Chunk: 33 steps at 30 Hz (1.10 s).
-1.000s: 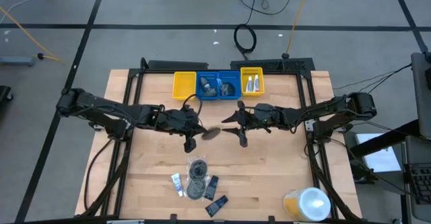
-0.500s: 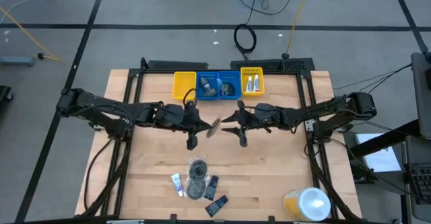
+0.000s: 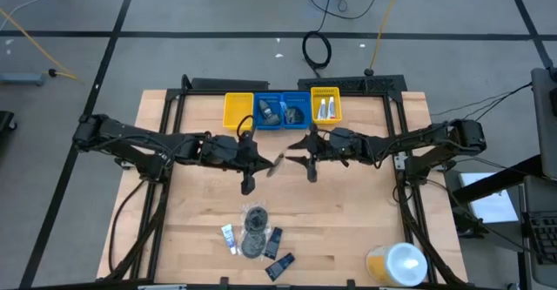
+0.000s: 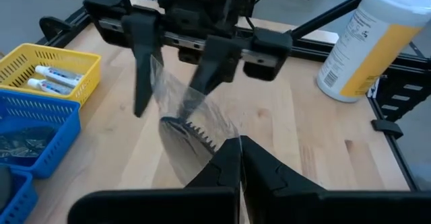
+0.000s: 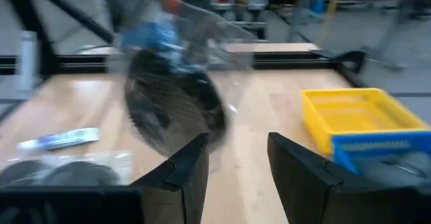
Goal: Pick & Place Travel size toiletries
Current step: Put the black hairbrush into the right blue bin
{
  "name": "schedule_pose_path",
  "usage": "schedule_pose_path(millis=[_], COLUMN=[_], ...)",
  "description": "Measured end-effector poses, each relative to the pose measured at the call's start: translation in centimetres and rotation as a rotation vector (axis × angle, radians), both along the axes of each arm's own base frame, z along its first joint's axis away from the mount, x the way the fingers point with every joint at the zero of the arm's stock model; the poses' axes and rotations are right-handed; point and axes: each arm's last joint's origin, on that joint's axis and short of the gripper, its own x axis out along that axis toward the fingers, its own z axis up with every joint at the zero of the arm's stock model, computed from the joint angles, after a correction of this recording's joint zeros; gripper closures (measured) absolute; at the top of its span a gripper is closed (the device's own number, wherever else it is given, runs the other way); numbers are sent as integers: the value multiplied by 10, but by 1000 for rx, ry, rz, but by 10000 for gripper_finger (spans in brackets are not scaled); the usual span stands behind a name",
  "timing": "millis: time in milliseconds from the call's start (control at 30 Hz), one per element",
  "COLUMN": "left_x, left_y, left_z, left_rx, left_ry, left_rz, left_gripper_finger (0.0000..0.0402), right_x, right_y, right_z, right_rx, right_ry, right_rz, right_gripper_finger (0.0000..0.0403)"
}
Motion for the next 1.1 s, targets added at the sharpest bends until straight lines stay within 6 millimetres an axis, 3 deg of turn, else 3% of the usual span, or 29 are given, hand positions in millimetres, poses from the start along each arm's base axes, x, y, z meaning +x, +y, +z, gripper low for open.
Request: schedule_pose_path(millis=[167, 967, 1100], left_x=[0, 3, 3], left_y=[1, 13, 13], left_z=[0, 4, 4], left_rx=[5, 57, 57], left_ry=[0, -45, -42], left_rz=[0, 28, 27], left_gripper_finger=[402, 402, 402], right_x=[1, 1, 1], right_y=[5, 8, 8], right_z=[5, 6, 6], right_rx=[24, 32, 25], right_ry=[-55, -67, -61], right_rz=[143, 200, 202], right_gripper_finger=[259, 259, 274])
